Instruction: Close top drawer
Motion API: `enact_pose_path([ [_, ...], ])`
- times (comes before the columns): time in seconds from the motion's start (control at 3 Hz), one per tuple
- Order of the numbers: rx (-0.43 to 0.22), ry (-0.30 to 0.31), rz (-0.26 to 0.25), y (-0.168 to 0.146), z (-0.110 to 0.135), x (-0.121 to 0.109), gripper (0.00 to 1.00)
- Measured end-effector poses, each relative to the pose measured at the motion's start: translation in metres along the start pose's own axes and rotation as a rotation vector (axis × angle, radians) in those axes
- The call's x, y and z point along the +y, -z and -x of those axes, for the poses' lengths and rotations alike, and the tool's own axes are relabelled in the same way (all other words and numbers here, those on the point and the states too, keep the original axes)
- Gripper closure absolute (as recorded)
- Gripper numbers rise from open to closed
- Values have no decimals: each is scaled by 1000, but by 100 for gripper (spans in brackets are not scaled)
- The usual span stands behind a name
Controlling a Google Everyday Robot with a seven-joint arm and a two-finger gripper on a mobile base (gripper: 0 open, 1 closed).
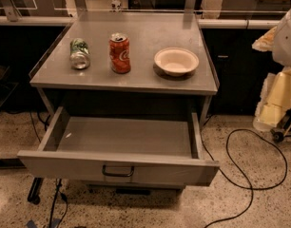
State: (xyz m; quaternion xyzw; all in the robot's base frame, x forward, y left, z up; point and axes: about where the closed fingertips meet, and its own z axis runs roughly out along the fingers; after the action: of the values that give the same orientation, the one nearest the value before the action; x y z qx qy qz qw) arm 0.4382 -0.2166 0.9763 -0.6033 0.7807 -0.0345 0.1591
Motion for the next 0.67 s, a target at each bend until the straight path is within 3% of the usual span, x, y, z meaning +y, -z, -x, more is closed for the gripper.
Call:
enact_pose_path([
  [0.33,0,0,0,0,0,0,0],
  [0.67,0,0,0,0,0,0,19],
])
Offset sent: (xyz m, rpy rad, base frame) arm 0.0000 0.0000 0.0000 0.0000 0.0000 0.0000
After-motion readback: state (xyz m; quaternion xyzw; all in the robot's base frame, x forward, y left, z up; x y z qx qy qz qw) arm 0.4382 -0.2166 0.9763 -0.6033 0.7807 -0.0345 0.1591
